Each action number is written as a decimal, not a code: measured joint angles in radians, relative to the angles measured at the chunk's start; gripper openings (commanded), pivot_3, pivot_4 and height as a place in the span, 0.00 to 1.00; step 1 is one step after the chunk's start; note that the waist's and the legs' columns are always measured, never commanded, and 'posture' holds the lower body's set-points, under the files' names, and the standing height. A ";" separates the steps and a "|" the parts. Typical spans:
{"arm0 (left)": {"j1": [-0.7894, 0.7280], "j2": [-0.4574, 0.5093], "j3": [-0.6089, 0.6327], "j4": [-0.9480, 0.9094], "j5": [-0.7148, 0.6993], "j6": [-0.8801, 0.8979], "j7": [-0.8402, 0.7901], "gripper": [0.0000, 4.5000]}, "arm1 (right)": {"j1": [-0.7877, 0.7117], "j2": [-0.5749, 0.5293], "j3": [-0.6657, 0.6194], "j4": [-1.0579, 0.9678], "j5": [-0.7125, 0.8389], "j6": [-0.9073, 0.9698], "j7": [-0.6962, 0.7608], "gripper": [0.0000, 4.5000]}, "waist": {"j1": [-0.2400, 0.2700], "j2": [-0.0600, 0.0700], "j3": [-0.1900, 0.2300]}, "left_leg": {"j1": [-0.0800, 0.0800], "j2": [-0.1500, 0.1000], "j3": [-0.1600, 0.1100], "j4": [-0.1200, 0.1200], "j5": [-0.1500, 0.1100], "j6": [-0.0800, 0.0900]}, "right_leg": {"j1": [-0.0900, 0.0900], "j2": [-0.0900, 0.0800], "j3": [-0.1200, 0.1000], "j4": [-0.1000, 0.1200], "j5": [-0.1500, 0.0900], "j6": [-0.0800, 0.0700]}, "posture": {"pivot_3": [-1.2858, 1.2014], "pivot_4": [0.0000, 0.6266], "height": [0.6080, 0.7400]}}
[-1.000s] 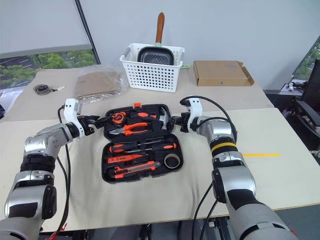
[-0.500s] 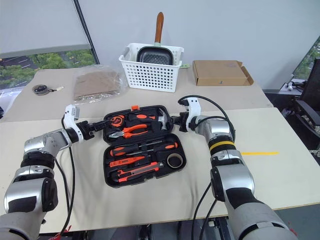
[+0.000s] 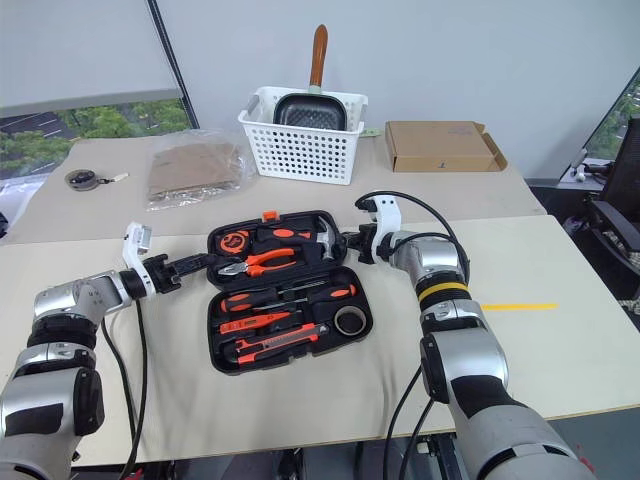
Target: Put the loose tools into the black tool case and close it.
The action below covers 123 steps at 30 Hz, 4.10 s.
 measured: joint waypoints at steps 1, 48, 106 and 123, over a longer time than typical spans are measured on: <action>0.000 -0.002 -0.001 -0.003 -0.002 0.000 -0.004 0.19 | 0.000 0.001 0.000 0.001 -0.001 -0.002 -0.001 0.00 | 0.000 0.000 0.000 | 0.000 0.000 0.000 0.000 0.000 0.000 | 0.000 0.000 0.000 0.000 0.000 0.000 | 0.52 0.24 0.70; 0.112 -0.089 -0.143 -0.124 0.376 -1.195 0.275 0.01 | 0.271 -0.092 -0.005 0.018 -0.153 -1.177 0.225 0.00 | -0.005 0.000 0.001 | 0.001 0.002 0.005 -0.002 0.000 0.001 | -0.002 0.000 0.001 -0.003 0.002 0.000 | 0.52 0.24 0.70; 0.094 -0.150 -0.101 -0.338 0.004 -0.651 0.035 1.00 | 0.577 -0.131 0.254 -0.680 -0.070 -0.430 0.185 0.66 | 0.016 -0.005 0.002 | 0.009 0.019 0.019 0.003 -0.001 -0.007 | -0.002 0.002 -0.012 -0.004 0.002 -0.001 | 0.52 0.24 0.70; -0.105 -0.239 -0.325 -0.127 0.309 -0.703 0.097 1.00 | 0.582 -0.074 0.228 -0.689 -0.138 -0.437 0.038 0.66 | 0.007 -0.005 0.002 | 0.007 0.017 0.021 0.002 -0.004 -0.003 | -0.002 0.001 -0.010 -0.005 0.002 -0.002 | 0.52 0.24 0.70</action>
